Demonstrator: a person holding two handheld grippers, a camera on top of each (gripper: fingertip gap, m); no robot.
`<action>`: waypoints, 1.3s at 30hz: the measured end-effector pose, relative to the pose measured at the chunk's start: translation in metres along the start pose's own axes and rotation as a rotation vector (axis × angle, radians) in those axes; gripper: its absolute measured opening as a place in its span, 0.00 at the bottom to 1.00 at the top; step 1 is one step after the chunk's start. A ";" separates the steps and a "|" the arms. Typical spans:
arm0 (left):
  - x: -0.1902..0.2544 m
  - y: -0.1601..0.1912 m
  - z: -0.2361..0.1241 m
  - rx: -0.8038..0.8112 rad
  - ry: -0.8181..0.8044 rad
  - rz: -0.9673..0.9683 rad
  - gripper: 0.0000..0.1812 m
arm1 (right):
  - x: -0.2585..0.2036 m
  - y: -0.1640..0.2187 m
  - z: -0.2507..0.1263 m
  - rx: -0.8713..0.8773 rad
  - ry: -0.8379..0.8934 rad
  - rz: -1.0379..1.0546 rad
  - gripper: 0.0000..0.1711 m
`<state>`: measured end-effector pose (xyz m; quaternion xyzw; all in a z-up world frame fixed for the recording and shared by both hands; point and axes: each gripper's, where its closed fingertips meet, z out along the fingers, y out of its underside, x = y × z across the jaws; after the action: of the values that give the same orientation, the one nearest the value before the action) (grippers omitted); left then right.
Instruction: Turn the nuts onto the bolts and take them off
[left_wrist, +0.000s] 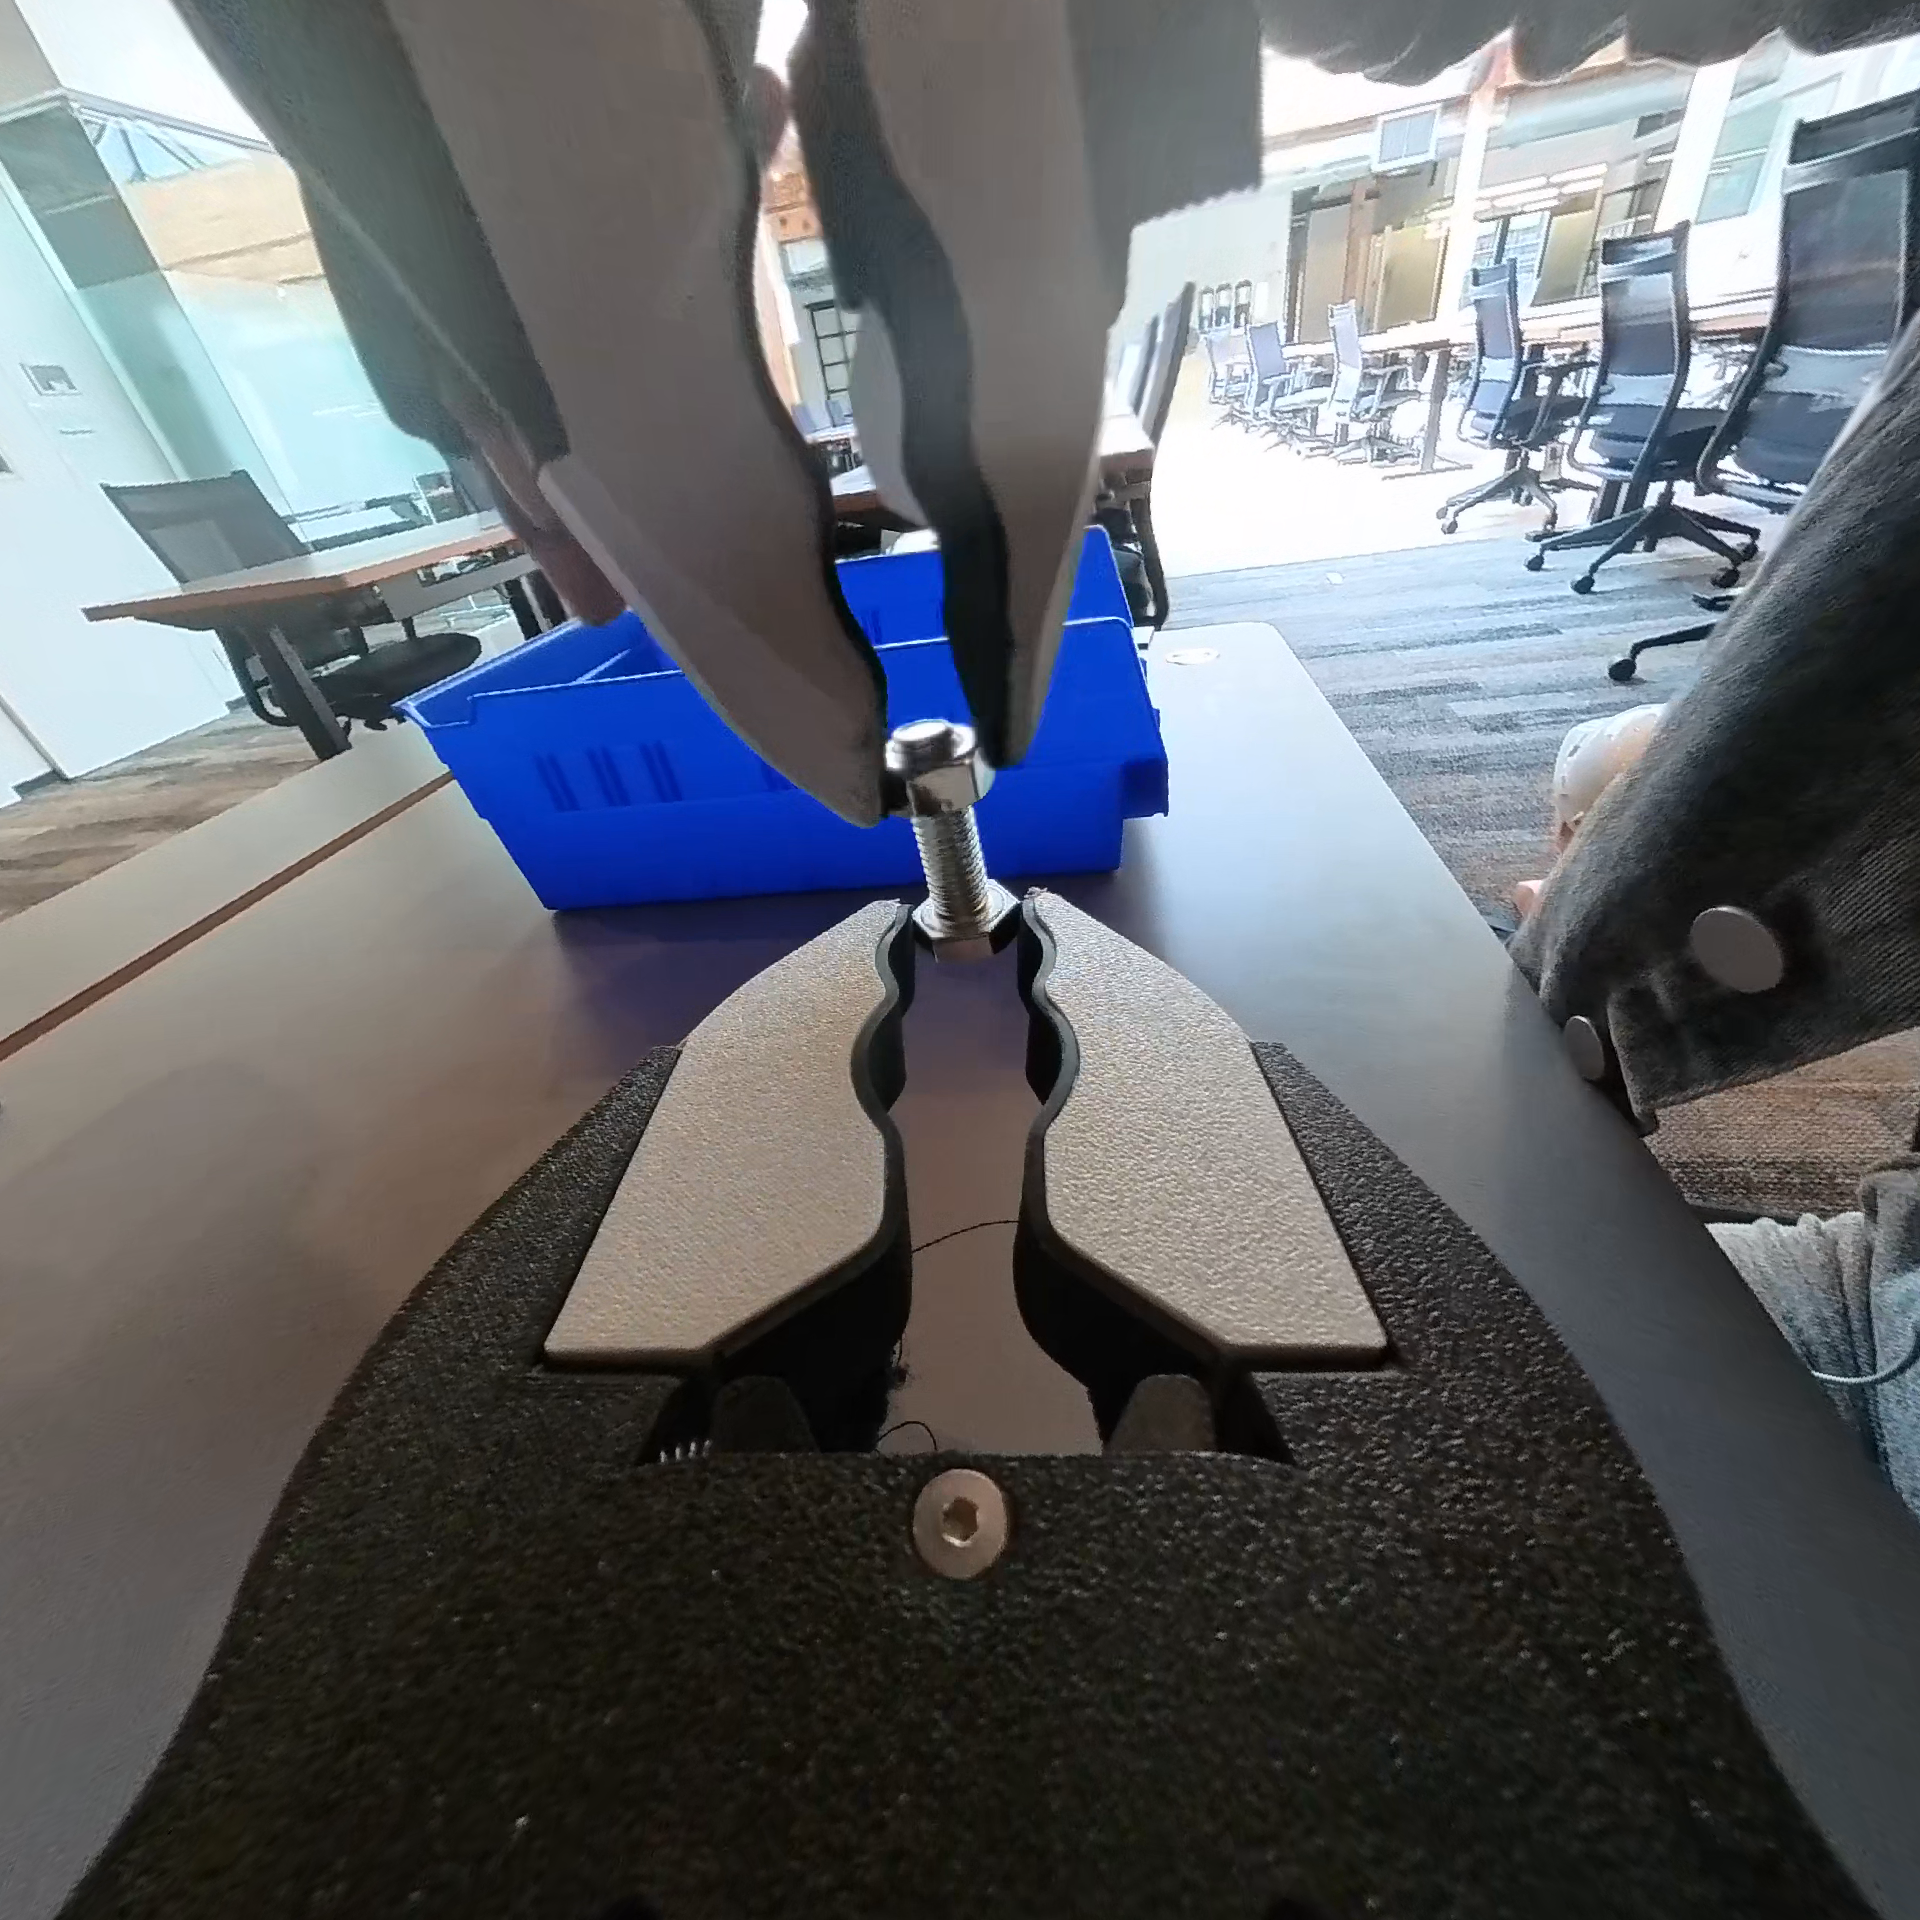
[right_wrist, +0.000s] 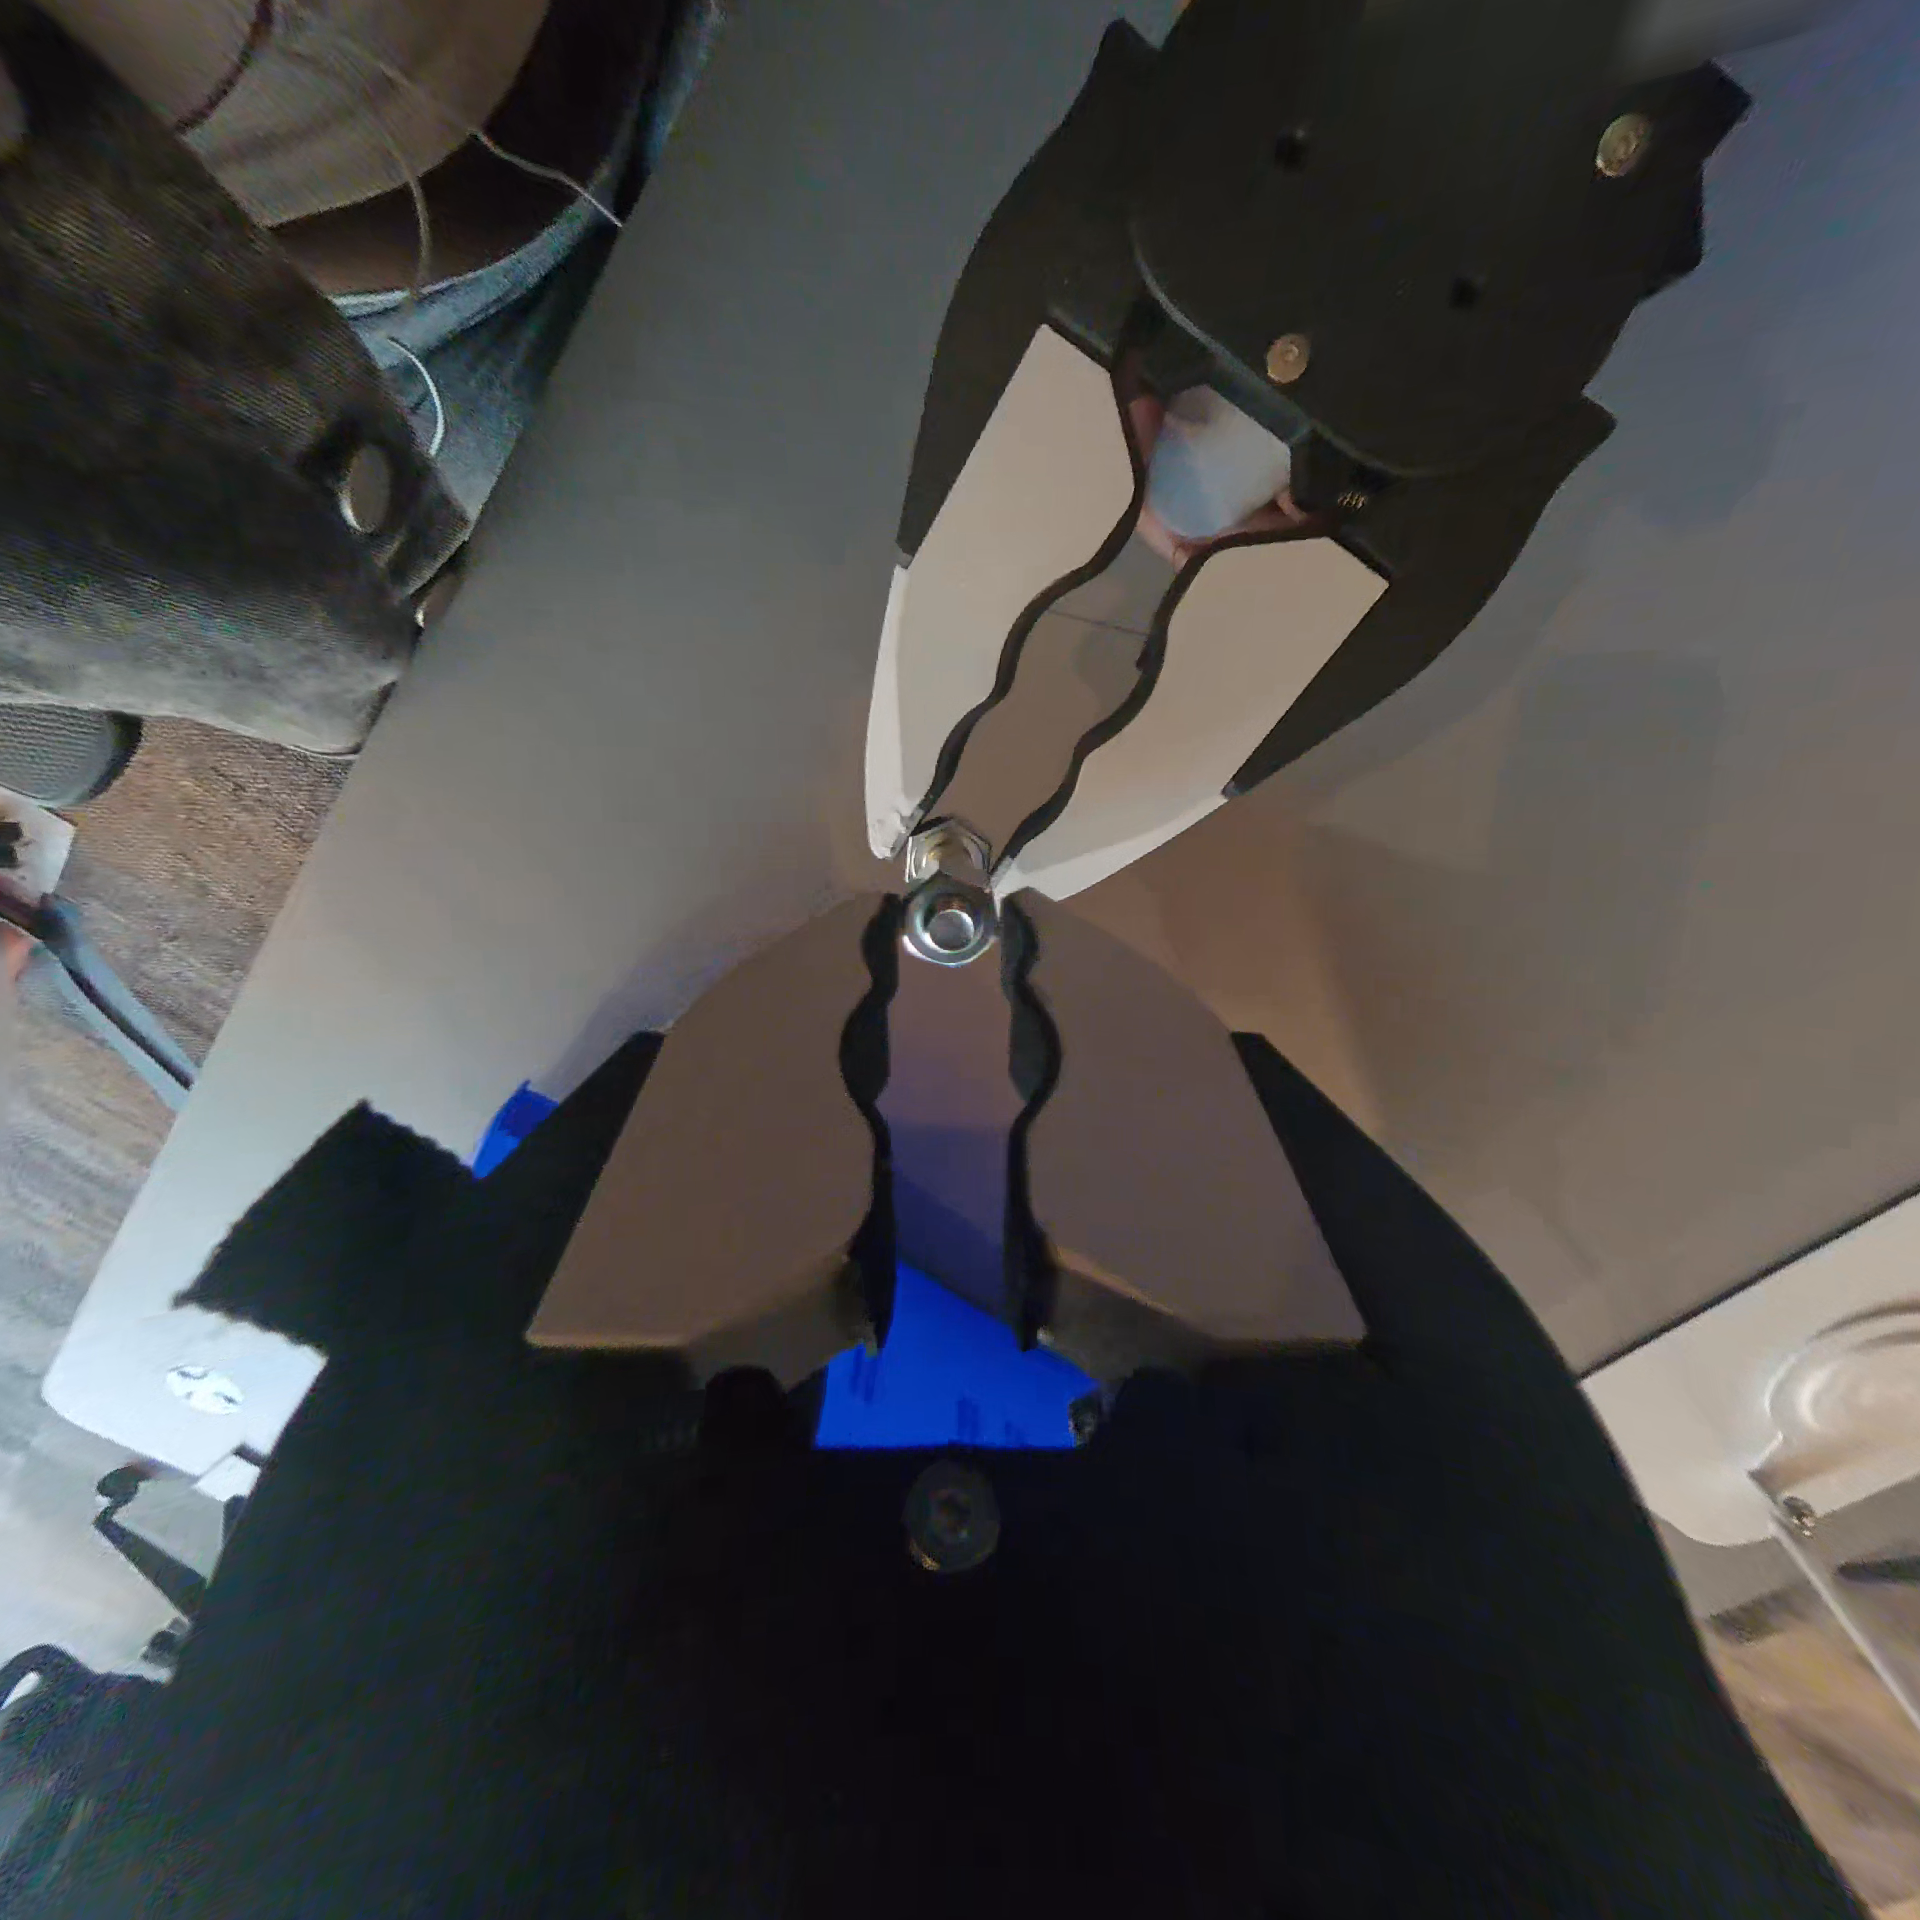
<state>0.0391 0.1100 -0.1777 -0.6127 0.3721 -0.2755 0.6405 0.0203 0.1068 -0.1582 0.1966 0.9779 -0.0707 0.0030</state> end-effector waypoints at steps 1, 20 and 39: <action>-0.001 0.000 0.000 -0.001 -0.005 0.001 0.10 | 0.001 0.000 0.000 -0.001 0.007 -0.001 0.11; -0.001 0.001 0.001 -0.009 -0.017 0.008 0.10 | 0.003 -0.001 -0.002 0.017 0.148 0.518 0.21; 0.004 0.001 0.002 -0.017 0.024 0.012 0.10 | -0.003 -0.001 -0.001 -0.046 -0.001 -0.155 0.12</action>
<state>0.0431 0.1077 -0.1797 -0.6126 0.3856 -0.2758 0.6324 0.0224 0.1051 -0.1569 0.1199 0.9916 -0.0482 0.0026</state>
